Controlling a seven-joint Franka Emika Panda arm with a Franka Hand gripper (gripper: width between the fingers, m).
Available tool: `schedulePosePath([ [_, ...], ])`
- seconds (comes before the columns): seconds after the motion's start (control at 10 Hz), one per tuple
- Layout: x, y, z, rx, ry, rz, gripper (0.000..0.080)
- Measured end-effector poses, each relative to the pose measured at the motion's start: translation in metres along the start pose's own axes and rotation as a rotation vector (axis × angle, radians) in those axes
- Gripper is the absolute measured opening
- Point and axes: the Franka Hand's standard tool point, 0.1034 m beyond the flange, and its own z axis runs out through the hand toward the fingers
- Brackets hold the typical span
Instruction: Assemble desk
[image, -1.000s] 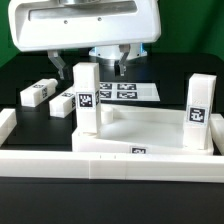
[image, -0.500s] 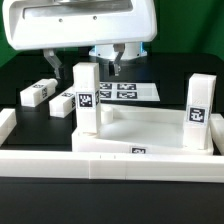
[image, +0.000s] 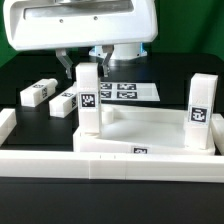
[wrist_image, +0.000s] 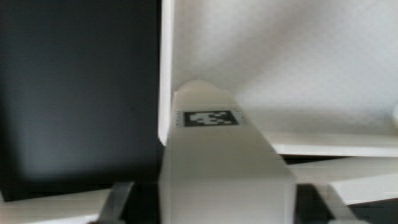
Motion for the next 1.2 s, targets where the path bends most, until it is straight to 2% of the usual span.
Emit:
schedulePosePath([
  [0.2,0.000,0.000,0.000,0.001,0.000,0.005,0.0290],
  [0.8,0.004,-0.006,0.002,0.020,0.033,0.576,0.0290],
  [1.1,0.007,-0.014,0.003,0.077,0.041,0.925,0.0290],
  [1.2,0.008,-0.015,0.003,0.088,0.045,0.979,0.0290],
])
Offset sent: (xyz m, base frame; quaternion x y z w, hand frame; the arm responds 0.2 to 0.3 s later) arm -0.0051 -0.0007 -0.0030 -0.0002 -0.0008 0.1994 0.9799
